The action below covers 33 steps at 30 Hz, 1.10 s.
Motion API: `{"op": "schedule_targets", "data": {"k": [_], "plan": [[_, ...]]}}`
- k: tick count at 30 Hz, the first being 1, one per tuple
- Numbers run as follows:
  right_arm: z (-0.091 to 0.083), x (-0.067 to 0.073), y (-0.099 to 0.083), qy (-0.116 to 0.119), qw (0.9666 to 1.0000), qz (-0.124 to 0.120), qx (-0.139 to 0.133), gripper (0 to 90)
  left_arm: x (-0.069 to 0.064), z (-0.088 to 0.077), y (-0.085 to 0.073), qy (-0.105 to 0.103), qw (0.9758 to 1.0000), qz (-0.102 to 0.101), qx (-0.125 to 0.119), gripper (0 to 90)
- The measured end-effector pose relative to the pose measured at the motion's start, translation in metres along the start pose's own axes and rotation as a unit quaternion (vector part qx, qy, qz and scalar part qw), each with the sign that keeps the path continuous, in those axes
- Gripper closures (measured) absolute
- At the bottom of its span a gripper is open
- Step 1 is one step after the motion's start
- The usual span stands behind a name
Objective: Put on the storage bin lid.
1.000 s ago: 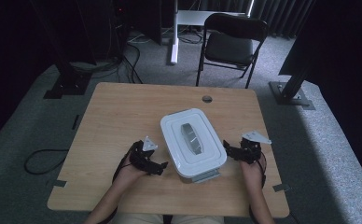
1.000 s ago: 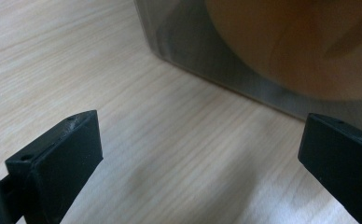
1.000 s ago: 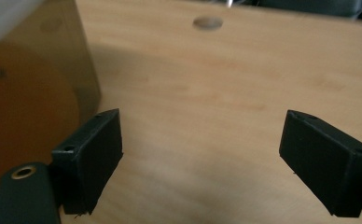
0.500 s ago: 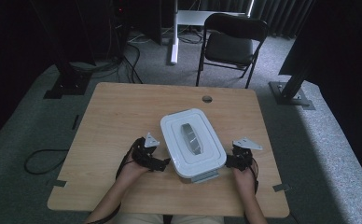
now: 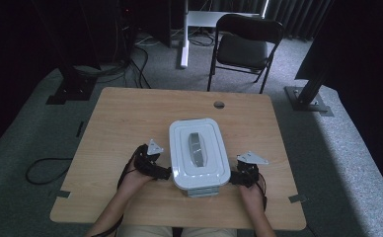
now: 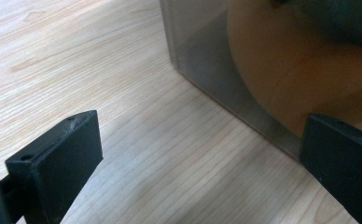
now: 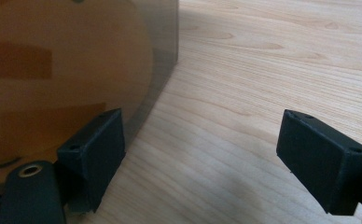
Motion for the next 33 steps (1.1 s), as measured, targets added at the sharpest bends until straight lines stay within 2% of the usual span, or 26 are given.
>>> {"op": "schedule_targets", "data": {"k": [5, 9, 15, 17, 19, 26, 29, 33], "plan": [[-0.001, 0.009, 0.000, -0.017, 0.9998, -0.004, 0.003, 15.2, 0.002, -0.003, -0.002, 0.002, 1.0000, 0.006, 0.006, 0.3], [-0.003, 0.014, -0.001, -0.022, 0.9998, -0.004, 0.002, 16.4, 0.004, -0.005, -0.001, 0.005, 0.9998, 0.015, 0.009, 0.3], [-0.005, 0.021, -0.002, -0.013, 0.9999, 0.005, 0.004, 16.7, 0.007, -0.009, -0.002, 0.010, 0.9999, 0.011, 0.003, 0.4], [-0.005, 0.022, -0.003, -0.010, 0.9999, 0.000, 0.003, 16.4, 0.009, -0.010, -0.003, 0.005, 1.0000, 0.006, 0.001, 0.3], [-0.004, 0.020, -0.002, -0.007, 1.0000, -0.004, 0.006, 12.3, 0.009, -0.011, -0.004, 0.002, 1.0000, 0.004, -0.003, 0.3], [-0.002, 0.009, -0.003, -0.011, 0.9998, -0.012, 0.015, 12.3, 0.011, -0.015, -0.006, -0.003, 0.9999, 0.004, -0.013, 0.4], [-0.003, 0.005, -0.002, -0.014, 0.9998, -0.008, 0.010, 12.3, 0.013, -0.018, -0.006, -0.006, 0.9998, -0.004, -0.019, 0.4], [-0.007, 0.000, 0.002, -0.013, 0.9999, 0.001, -0.005, 12.3, 0.014, -0.021, -0.007, -0.008, 0.9998, 0.002, -0.020, 0.4]]}}
Point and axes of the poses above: each handheld gripper's, and its own axes: z roughly forward along the jaws, y roughly out of its top, x roughly to its left, the point moved 4 cm from there along z, roughly forward along the jaws, and after that the axes turned 6 degrees about -z, right-handed, at the moved point
